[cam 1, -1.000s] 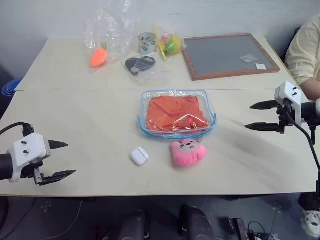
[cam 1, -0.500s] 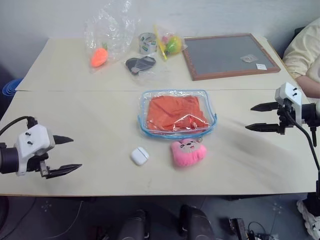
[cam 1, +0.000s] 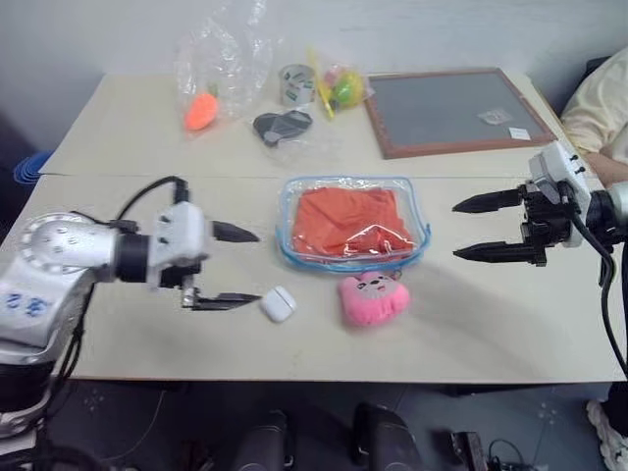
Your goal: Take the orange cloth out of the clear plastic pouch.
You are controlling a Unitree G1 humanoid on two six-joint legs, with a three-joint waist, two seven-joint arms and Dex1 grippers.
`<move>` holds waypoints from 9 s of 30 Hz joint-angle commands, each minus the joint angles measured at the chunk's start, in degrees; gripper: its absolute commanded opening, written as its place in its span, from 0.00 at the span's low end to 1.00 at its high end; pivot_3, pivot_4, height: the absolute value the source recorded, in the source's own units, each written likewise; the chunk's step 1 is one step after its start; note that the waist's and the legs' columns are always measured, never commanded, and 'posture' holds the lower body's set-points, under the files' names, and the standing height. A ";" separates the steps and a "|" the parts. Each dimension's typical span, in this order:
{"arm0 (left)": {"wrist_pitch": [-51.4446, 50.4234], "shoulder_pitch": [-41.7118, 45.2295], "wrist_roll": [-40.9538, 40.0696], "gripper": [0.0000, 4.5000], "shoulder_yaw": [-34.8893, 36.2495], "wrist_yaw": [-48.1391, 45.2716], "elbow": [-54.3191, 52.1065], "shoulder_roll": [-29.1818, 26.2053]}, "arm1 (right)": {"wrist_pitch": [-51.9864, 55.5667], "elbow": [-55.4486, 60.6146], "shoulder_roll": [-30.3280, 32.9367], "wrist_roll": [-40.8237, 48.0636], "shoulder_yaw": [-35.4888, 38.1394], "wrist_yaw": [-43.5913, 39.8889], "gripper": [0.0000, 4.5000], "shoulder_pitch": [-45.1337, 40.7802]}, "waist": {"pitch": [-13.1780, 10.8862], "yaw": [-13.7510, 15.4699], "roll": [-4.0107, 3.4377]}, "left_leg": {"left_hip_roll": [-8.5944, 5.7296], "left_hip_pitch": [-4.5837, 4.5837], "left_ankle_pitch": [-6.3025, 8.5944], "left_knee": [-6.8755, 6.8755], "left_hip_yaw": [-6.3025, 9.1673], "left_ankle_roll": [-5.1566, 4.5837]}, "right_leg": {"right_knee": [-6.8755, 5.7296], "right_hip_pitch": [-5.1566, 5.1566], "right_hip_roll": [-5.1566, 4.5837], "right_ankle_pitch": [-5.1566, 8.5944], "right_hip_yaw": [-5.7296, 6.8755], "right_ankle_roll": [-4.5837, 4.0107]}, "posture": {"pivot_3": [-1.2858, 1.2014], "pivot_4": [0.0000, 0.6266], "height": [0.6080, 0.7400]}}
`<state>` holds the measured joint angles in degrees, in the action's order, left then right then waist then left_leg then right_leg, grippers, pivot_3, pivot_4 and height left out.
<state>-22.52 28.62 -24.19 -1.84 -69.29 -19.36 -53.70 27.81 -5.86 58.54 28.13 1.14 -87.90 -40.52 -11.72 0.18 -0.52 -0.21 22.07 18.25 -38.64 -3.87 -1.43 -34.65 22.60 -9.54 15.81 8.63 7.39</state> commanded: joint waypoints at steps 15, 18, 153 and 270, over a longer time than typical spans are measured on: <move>41.28 17.51 21.92 1.00 -20.30 -13.47 40.13 16.87 | 7.38 22.90 0.22 9.71 6.04 8.37 0.99 8.70 | 0.02 1.28 0.11 | -0.10 0.36 0.11 -0.54 -0.05 -0.12 | -0.07 0.00 0.02 -0.01 0.32 -0.01 | 0.52 0.24 1.00; 43.08 18.68 23.27 1.00 -21.01 -13.05 43.01 19.52 | 7.97 23.52 -0.12 10.53 6.70 9.42 0.99 8.93 | 0.02 1.27 0.13 | -0.10 0.36 0.11 -0.54 -0.05 -0.13 | -0.08 -0.01 0.02 -0.01 0.34 -0.01 | 0.52 0.24 1.00; 19.78 27.09 26.17 0.73 -19.61 6.46 41.17 22.17 | 6.81 21.72 -2.19 5.36 12.45 18.10 1.00 16.02 | 0.13 1.32 0.73 | -0.06 0.27 0.33 -0.56 -0.55 -0.15 | -0.14 0.17 0.14 -0.02 -0.04 -0.02 | 0.52 0.24 1.00; -3.35 -3.10 9.29 0.86 -19.31 11.21 -3.53 10.71 | -27.77 2.32 -15.24 -22.73 -16.44 18.96 0.73 3.08 | 0.16 1.00 0.81 | 0.04 0.07 0.39 -0.53 -0.07 -0.09 | -0.10 0.08 0.26 0.01 -0.22 -0.08 | 0.52 0.24 1.00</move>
<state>-26.87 26.18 -15.39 -21.33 -57.25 -21.96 -42.87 4.50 -1.71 44.27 7.37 -14.45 -68.74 -36.12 -11.56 1.19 0.30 -0.14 22.16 18.65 -39.17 -3.94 -1.52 -34.74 22.67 -9.28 15.82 8.42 7.31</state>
